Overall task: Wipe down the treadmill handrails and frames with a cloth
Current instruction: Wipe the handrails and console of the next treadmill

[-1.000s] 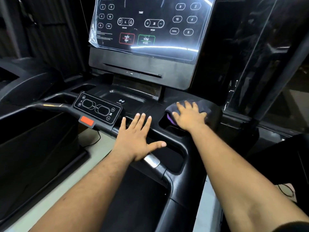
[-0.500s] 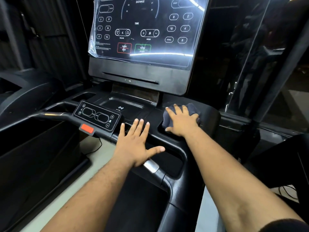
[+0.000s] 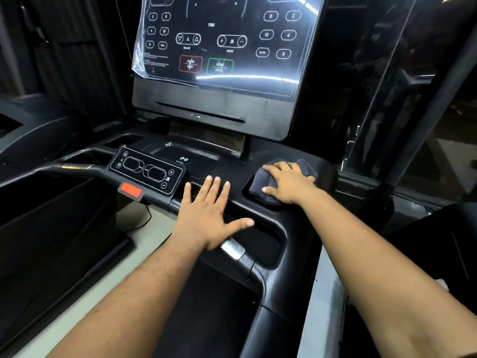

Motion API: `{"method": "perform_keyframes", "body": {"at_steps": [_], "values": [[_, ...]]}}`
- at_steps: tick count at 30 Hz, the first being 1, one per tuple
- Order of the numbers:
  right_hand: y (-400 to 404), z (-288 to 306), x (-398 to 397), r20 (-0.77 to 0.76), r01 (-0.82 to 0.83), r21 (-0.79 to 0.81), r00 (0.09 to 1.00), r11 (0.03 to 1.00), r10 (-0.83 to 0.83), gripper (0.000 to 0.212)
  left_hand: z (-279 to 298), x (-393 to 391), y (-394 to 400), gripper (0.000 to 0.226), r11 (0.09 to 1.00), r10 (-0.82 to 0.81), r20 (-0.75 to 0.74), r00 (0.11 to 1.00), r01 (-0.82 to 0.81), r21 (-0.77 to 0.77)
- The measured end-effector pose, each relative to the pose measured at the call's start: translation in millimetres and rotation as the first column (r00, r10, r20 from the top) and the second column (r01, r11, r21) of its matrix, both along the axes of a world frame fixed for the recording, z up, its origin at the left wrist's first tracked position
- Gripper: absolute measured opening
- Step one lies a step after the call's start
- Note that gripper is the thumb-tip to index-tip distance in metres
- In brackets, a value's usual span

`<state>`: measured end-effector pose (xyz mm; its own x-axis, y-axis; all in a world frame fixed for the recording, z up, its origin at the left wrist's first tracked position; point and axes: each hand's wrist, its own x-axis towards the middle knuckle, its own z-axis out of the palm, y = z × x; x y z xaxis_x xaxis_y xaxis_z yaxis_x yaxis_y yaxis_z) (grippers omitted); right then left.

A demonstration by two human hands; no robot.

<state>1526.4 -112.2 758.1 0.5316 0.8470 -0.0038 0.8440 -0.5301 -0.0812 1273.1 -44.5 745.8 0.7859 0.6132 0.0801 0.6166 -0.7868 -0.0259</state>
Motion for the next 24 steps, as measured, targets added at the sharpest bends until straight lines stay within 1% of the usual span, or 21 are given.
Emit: {"method": "perform_keyframes", "body": {"at_steps": [2,4,6,7,9,10,13,15,17,19,20,21,23,24], "values": [[15,2,-4,0.054,0.06,0.034,0.997,0.998,-0.062,0.083,-3,0,2,0.129,1.0,-0.004,0.006,1.0,0.004,0.003],[33,-1,-9,0.091,0.119,-0.009,0.989,0.993,-0.118,0.1,-6,0,4,0.129,1.0,-0.005,0.029,1.0,0.005,0.009],[43,-5,-12,0.118,0.117,-0.032,0.987,0.993,-0.113,0.11,-7,0,6,0.128,1.0,-0.007,0.039,0.999,0.007,0.001],[42,-7,-10,0.13,0.092,-0.017,0.988,0.996,-0.089,0.11,-7,0,6,0.127,1.0,-0.011,0.038,0.999,0.011,-0.005],[27,-10,-2,0.129,0.021,0.032,0.991,0.999,-0.025,0.102,-7,1,5,0.127,1.0,-0.02,0.045,0.999,0.02,-0.007],[15,-10,2,0.1,-0.003,0.05,0.995,0.999,-0.002,0.097,-6,1,6,0.127,1.0,-0.021,0.05,0.999,0.021,-0.008],[-23,-10,9,-0.055,-0.008,0.08,0.998,0.997,0.012,0.081,-5,0,4,0.127,1.0,-0.021,0.048,0.999,0.022,-0.014],[-45,-17,4,-0.141,-0.014,0.178,0.989,0.984,0.039,0.072,-3,-1,3,0.129,1.0,-0.017,0.05,0.999,0.017,-0.014],[-66,-25,-7,-0.214,-0.025,0.292,0.973,0.956,0.091,0.074,-3,1,3,0.128,1.0,-0.015,0.044,0.999,0.016,-0.014],[-82,-30,-25,-0.249,-0.036,0.373,0.959,0.927,0.138,0.085,-3,1,1,0.128,1.0,-0.015,0.041,0.999,0.015,-0.012],[-86,-30,-36,-0.246,-0.067,0.382,0.954,0.922,0.171,0.085,-3,1,1,0.128,1.0,-0.016,0.043,0.999,0.017,-0.008],[-85,-27,-47,-0.229,-0.11,0.358,0.952,0.927,0.202,0.081,-3,1,0,0.129,1.0,-0.018,0.048,0.999,0.018,-0.005],[-71,-20,-68,-0.15,-0.196,0.285,0.958,0.938,0.246,0.071,-4,0,-1,0.132,1.0,-0.025,0.07,0.997,0.025,-0.001],[-61,-19,-75,-0.106,-0.22,0.27,0.961,0.938,0.256,0.071,-4,-1,-1,0.133,0.999,-0.033,0.083,0.996,0.032,0.004]]}}
